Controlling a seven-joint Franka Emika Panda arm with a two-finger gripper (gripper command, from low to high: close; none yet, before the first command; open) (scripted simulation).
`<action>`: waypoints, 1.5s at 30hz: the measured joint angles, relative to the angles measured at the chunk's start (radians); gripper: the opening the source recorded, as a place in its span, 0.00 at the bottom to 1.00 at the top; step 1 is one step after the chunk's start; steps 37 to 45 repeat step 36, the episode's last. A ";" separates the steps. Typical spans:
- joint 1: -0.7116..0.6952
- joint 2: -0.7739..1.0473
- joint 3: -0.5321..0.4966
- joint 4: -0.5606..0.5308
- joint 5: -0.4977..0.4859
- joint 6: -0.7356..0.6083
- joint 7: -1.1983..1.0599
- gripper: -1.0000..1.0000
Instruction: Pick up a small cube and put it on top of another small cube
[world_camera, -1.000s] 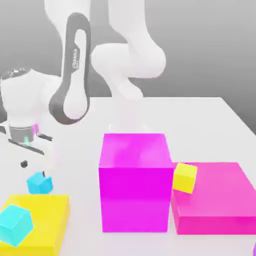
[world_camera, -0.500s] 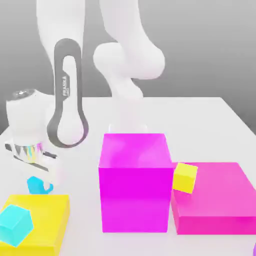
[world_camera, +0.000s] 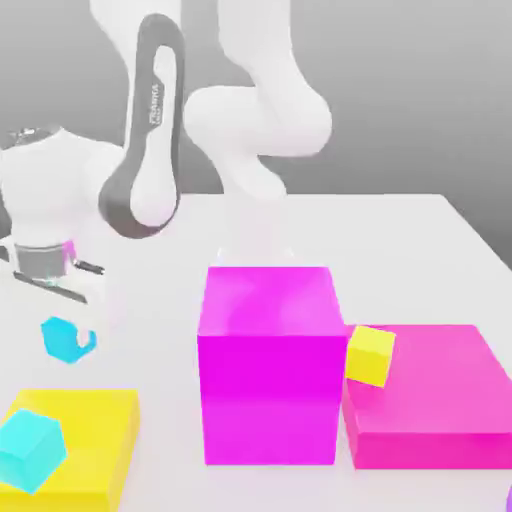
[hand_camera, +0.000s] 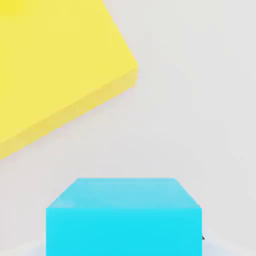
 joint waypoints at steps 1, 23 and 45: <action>0.030 0.009 0.019 0.031 -0.003 -0.016 0.005 0.00; 0.590 0.286 0.477 0.579 -0.175 -0.325 0.129 0.00; 0.656 0.385 0.494 0.628 -0.216 -0.293 0.149 1.00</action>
